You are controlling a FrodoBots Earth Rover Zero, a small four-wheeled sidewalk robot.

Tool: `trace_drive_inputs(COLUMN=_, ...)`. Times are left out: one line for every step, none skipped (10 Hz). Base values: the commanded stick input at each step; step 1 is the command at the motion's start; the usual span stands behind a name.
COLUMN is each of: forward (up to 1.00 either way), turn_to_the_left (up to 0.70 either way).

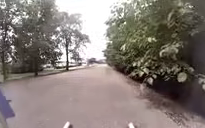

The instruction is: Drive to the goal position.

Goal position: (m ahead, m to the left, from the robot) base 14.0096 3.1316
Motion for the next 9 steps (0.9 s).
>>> trace_drive_inputs(forward=0.45, turn_to_the_left=0.00)
trace_drive_inputs(forward=0.45, turn_to_the_left=0.00)
trace_drive_inputs(forward=0.45, turn_to_the_left=0.00)
trace_drive_inputs(forward=0.45, turn_to_the_left=0.00)
trace_drive_inputs(forward=0.45, turn_to_the_left=0.00)
trace_drive_inputs(forward=0.45, turn_to_the_left=0.00)
trace_drive_inputs(forward=0.45, turn_to_the_left=0.00)
trace_drive_inputs(forward=0.45, turn_to_the_left=0.00)
trace_drive_inputs(forward=0.45, turn_to_the_left=0.27)
